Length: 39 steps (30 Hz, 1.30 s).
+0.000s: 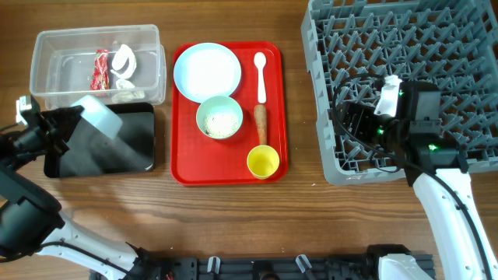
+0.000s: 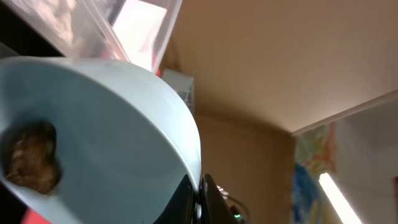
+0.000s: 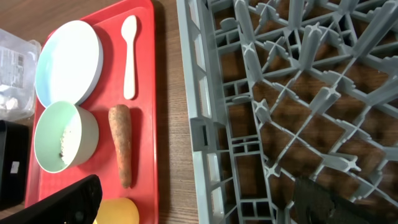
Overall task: Sort waste into correct bins and load items into the dishwasher rack
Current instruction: 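Return the blue bowl to the red tray with the left gripper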
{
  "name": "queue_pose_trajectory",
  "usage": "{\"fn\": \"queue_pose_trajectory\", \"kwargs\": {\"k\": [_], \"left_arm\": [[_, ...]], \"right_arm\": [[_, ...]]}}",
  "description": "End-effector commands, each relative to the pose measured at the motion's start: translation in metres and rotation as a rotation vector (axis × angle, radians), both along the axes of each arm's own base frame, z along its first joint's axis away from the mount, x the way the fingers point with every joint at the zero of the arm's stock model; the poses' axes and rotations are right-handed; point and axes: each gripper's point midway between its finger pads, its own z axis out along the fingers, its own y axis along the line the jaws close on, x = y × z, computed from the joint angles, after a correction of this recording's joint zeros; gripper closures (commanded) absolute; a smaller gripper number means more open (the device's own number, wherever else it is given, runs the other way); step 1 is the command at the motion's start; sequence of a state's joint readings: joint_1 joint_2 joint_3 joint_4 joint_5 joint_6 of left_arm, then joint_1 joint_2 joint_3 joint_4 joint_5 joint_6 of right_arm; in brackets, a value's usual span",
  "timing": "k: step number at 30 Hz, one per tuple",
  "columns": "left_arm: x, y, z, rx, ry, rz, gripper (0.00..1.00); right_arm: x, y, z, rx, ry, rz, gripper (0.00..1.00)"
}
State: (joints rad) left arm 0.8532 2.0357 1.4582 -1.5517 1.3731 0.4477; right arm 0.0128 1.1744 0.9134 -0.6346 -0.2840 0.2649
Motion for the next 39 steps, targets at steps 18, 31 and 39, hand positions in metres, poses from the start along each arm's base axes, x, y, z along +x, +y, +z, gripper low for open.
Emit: {"fn": "queue_pose_trajectory", "kwargs": {"k": [18, 31, 39], "left_arm": [[0.003, -0.007, 0.011, 0.158, -0.163, -0.053, 0.96], [0.017, -0.134, 0.138, 0.584, -0.658, -0.404, 0.96], [0.104, -0.202, 0.083, 1.164, -0.567, -0.518, 0.96]], "right_arm": [[0.008, 0.003, 0.008, 0.005, -0.034, 0.010, 0.00], [0.009, 0.003, 0.010, 0.009, -0.041, 0.005, 0.00], [0.003, 0.003, 0.005, 0.009, -0.008, 0.005, 0.00]]}}
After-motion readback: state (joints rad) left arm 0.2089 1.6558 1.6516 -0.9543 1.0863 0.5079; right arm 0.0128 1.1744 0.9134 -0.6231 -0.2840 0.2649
